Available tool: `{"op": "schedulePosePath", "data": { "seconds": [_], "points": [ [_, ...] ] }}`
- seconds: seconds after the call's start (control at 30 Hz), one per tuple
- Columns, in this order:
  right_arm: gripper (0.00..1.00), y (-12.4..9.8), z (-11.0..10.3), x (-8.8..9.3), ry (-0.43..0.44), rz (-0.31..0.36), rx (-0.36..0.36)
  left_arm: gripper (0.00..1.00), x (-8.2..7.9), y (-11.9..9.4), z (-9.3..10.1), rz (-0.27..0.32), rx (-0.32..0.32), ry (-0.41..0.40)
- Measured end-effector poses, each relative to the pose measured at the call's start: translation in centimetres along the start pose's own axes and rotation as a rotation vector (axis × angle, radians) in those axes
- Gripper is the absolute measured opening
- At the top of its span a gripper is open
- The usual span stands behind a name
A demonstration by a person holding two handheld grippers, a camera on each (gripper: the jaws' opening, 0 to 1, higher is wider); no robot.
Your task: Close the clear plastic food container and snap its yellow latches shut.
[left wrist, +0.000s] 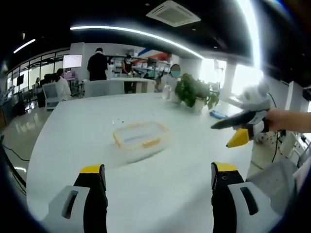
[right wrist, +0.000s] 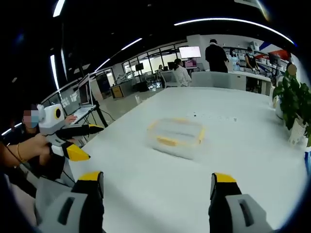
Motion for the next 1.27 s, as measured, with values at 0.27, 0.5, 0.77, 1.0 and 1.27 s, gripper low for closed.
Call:
{"op": "schedulePosePath", "data": {
  "seconds": [0.27,0.5,0.77,1.0,1.27],
  "points": [
    [0.92,-1.6,0.0,0.9,0.024,0.021,0.012,0.96,0.0,-1.4,0.1,0.038,-0.019,-0.02],
    [0.92,-2.2,0.3,2.0,0.049,0.019,0.018,0.95,0.1,-2.1,0.5,0.038,-0.031,0.004],
    [0.91,-2.6,0.5,2.7,0.055,0.006,0.027,0.93,0.0,-2.3,0.7,0.037,-0.036,0.028],
    [0.92,-2.8,0.4,2.6,0.044,0.009,0.03,0.94,0.0,-2.3,0.9,0.035,-0.025,0.022],
    [0.92,-3.0,0.5,2.8,0.045,0.007,0.034,0.94,0.3,-2.7,0.7,0.029,-0.033,0.026]
  ]
}}
Point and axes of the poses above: the point that each gripper's makers call its tool centre point, and the gripper's own axes: y roughly forward along the fingers, z roughly to its right, x roughly out of its underside, the point moved 3 cm from there along -y, roughly backward along the fingers, and after that the axes turned 12 degrees about y, right-handed, at the moved point
